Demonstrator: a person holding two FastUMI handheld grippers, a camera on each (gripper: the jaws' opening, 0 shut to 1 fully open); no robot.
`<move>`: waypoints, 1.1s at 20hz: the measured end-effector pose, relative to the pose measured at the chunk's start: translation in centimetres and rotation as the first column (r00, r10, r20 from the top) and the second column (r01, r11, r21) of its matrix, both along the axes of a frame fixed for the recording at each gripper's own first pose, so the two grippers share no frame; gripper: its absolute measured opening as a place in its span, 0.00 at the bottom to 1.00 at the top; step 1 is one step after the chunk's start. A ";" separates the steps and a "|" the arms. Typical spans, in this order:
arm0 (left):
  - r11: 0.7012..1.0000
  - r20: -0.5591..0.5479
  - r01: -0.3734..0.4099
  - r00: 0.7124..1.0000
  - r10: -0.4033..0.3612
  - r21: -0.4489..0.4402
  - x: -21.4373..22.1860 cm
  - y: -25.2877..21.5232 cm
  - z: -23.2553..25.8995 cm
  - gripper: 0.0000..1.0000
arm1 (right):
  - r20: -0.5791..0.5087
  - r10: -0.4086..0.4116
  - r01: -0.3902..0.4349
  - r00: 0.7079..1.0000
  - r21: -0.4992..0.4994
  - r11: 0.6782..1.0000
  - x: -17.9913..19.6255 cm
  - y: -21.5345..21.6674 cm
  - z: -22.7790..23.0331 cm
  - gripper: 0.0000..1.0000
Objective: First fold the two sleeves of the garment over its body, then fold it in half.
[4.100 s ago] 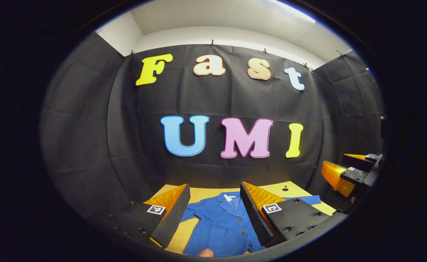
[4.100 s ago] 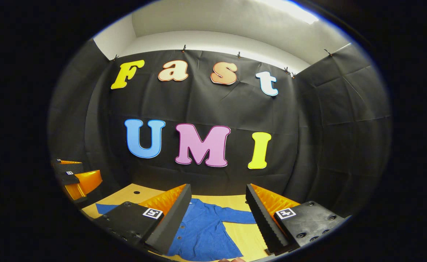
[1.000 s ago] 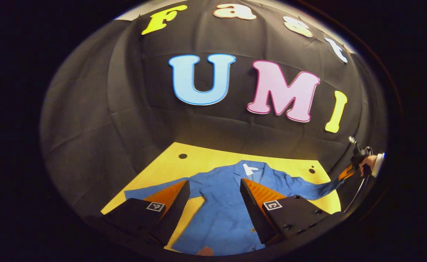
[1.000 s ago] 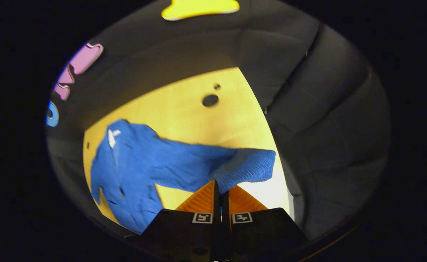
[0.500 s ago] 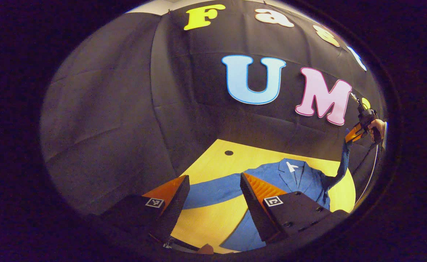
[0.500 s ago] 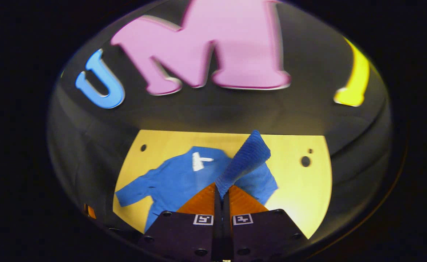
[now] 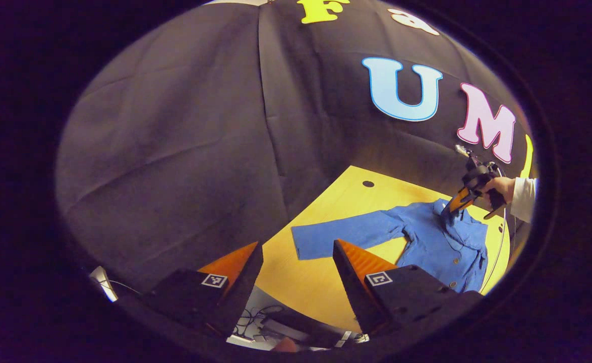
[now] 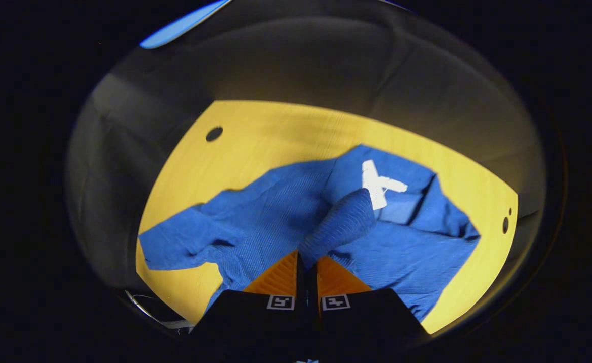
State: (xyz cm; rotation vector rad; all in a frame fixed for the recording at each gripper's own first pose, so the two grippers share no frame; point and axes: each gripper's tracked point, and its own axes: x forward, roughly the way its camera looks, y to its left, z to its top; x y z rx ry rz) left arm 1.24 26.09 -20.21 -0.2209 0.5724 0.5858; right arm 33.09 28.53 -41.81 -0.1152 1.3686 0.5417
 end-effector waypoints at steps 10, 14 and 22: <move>0.996 -0.027 -0.029 0.999 0.027 -0.081 -1.7 -1.0 -3.3 0.82 | -0.215 -0.093 0.164 0.972 0.340 0.926 -2.9 10.8 1.4 0.57; 0.995 -0.056 0.027 0.998 -0.033 -0.094 0.8 -0.8 -4.4 0.82 | -0.190 -0.051 0.124 0.981 0.396 0.910 -3.6 9.9 5.1 0.88; 0.967 -0.123 0.118 0.981 -0.148 -0.228 9.5 1.7 -8.4 0.83 | 0.016 -0.004 -0.005 1.000 0.496 0.868 -6.0 -2.8 16.9 0.89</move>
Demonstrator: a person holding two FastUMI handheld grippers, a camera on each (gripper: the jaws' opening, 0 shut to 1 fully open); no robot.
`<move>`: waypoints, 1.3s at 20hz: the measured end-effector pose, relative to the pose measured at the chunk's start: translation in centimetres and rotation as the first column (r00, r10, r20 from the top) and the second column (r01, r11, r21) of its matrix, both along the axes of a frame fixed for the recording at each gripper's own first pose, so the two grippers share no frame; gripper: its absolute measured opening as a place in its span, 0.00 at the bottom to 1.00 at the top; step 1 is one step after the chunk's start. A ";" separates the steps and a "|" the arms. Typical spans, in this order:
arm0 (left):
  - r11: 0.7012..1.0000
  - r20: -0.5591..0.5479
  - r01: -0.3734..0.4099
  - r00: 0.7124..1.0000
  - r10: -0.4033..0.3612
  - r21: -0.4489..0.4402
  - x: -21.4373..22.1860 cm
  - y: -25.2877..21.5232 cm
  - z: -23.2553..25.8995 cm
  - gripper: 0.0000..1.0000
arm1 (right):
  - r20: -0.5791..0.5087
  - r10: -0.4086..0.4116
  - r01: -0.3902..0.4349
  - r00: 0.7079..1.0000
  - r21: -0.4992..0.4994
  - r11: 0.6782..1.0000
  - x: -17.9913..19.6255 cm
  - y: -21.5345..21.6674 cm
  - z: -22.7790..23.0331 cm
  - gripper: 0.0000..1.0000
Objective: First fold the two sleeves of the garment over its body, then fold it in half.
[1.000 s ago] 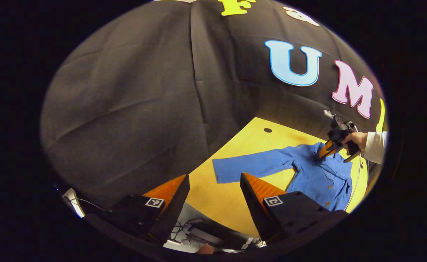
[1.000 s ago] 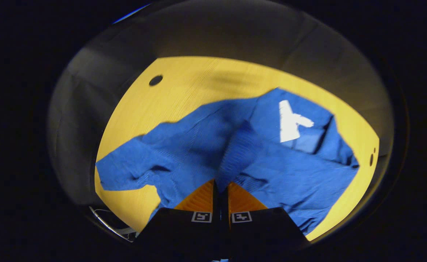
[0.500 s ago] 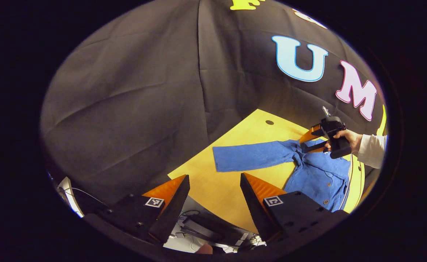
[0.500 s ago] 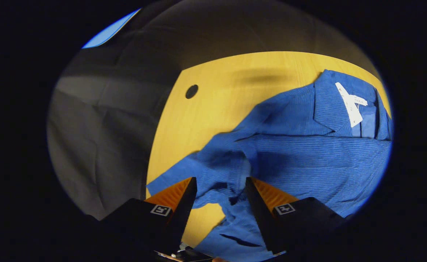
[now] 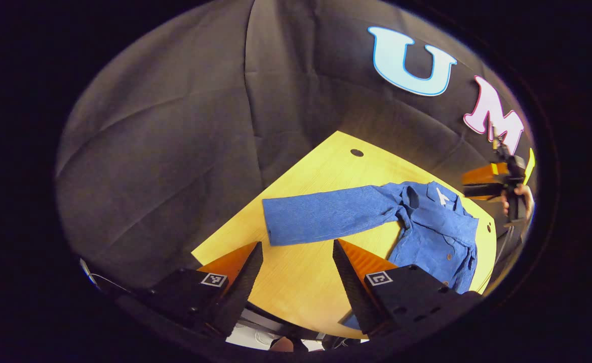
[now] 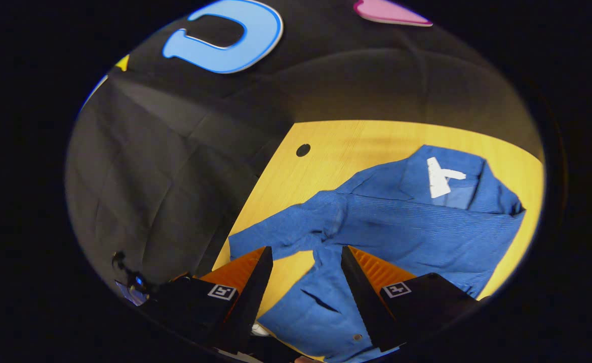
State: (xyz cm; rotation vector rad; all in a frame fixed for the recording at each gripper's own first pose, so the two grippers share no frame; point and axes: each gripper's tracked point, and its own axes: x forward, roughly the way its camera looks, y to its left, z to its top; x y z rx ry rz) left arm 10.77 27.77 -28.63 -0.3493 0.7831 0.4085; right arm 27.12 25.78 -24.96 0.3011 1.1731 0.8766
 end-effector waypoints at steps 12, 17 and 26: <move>0.992 -0.397 0.013 0.916 -0.061 -0.124 7.2 5.0 -9.4 0.83 | -0.041 -0.325 0.317 0.945 -0.133 0.939 -10.6 -24.0 1.2 0.88; 0.972 -0.513 0.017 0.847 -0.139 -0.235 7.2 4.8 -12.1 0.82 | -0.074 -0.416 0.404 0.906 -0.132 0.905 -13.1 -26.3 1.5 0.89; 0.952 -0.522 0.146 0.809 -0.271 -0.268 8.4 4.1 -11.4 0.34 | -0.123 -0.393 0.374 0.911 -0.155 0.914 -15.9 -25.2 0.9 0.89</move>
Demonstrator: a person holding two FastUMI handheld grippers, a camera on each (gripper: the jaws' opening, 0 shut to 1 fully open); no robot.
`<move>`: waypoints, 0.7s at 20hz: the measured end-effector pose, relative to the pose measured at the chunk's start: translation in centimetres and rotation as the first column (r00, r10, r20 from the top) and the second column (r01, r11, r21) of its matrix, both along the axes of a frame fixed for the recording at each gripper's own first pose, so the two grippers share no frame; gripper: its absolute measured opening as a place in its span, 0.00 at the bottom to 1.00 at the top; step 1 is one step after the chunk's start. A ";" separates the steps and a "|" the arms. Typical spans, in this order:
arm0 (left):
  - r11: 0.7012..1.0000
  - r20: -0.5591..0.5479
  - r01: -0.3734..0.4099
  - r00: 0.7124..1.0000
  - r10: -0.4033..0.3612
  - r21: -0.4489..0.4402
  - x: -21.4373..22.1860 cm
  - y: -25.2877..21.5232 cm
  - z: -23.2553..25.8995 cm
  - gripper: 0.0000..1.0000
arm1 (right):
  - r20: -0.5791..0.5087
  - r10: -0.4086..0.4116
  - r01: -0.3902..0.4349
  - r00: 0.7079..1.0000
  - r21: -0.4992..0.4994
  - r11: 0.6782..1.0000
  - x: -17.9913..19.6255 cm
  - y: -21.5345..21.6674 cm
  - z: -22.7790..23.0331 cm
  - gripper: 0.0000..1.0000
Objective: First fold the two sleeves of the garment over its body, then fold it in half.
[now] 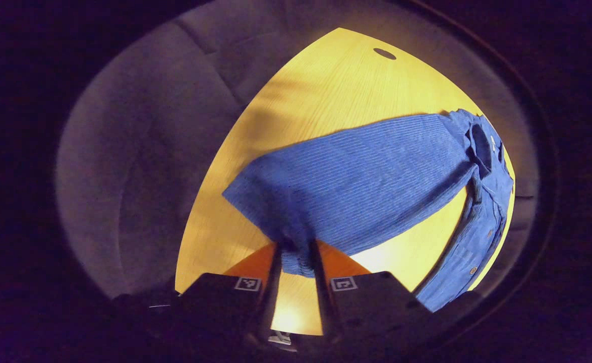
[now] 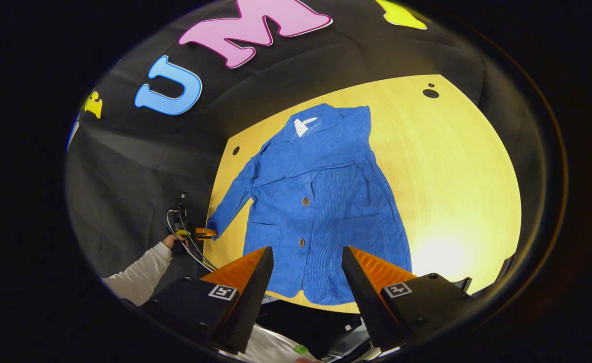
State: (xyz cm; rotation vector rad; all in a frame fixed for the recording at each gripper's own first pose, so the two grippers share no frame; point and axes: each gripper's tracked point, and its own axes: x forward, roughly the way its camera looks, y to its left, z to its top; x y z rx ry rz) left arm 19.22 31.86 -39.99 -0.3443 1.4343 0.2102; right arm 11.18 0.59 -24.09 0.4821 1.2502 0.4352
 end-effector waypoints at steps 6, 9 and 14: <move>0.996 -0.006 0.052 0.999 -0.052 0.070 1.2 -0.5 0.6 0.00 | -0.010 -0.009 0.009 1.000 0.012 1.000 0.1 -0.6 0.1 0.89; 0.987 0.058 0.114 0.991 -0.121 0.113 2.6 -1.3 3.3 0.00 | -0.002 -0.006 0.006 1.000 0.011 1.000 1.3 -1.5 -0.1 0.89; 0.949 0.220 0.231 0.935 -0.278 0.217 7.6 -4.3 12.3 0.00 | 0.012 -0.016 0.015 1.000 0.051 0.999 3.2 -2.0 -0.1 0.89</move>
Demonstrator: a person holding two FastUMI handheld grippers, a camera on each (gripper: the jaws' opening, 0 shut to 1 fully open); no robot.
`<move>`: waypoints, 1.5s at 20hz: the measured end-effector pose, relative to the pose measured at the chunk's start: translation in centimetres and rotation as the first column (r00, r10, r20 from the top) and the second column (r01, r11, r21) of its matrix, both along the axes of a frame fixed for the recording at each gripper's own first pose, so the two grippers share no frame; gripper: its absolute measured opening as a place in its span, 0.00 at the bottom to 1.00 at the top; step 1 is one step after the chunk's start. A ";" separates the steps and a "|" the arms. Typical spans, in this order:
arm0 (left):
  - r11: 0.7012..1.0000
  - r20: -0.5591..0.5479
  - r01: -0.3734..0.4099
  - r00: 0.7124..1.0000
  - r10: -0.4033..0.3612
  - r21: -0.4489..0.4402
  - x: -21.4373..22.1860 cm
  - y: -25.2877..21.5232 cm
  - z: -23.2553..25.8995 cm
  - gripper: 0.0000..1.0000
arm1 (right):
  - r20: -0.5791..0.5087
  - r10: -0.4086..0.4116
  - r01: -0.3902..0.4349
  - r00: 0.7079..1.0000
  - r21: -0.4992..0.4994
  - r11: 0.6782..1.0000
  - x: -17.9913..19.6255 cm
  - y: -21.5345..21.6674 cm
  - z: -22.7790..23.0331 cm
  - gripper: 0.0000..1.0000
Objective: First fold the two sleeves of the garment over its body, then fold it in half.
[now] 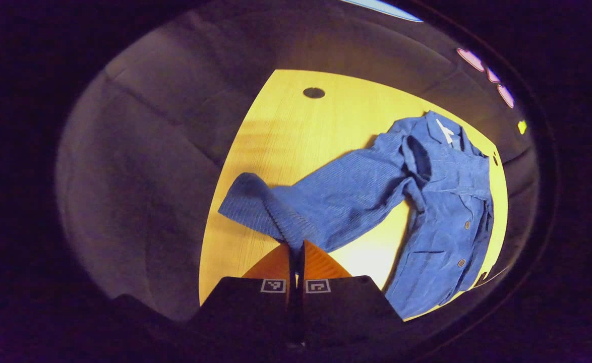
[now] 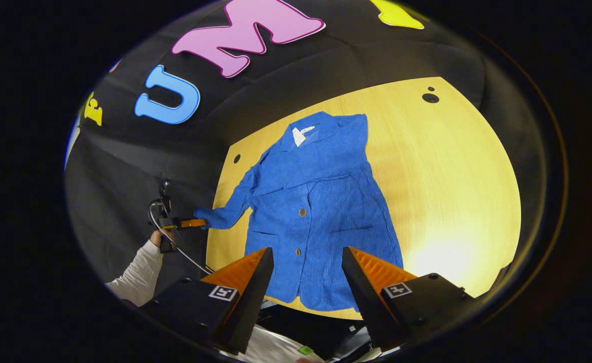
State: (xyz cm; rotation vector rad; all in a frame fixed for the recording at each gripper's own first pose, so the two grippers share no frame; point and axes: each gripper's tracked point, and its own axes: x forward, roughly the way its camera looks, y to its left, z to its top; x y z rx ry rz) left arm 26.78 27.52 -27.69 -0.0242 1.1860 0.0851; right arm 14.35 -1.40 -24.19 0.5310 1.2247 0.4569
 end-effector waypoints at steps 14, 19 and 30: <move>0.895 0.267 0.447 0.860 -0.435 0.020 12.5 -29.8 12.3 0.00 | 0.031 -0.012 0.013 0.999 -0.038 0.999 -0.8 -8.5 -2.1 0.89; 0.842 0.118 0.539 0.835 -0.537 0.018 14.0 -39.5 4.5 0.00 | -0.002 -0.095 0.095 0.995 -0.003 0.995 -2.4 -10.8 -3.5 0.89; 0.841 -0.136 0.541 0.834 -0.534 0.011 15.3 -48.1 -6.2 0.04 | -0.075 -0.117 0.116 0.990 -0.022 0.993 -4.2 -15.2 -7.3 0.89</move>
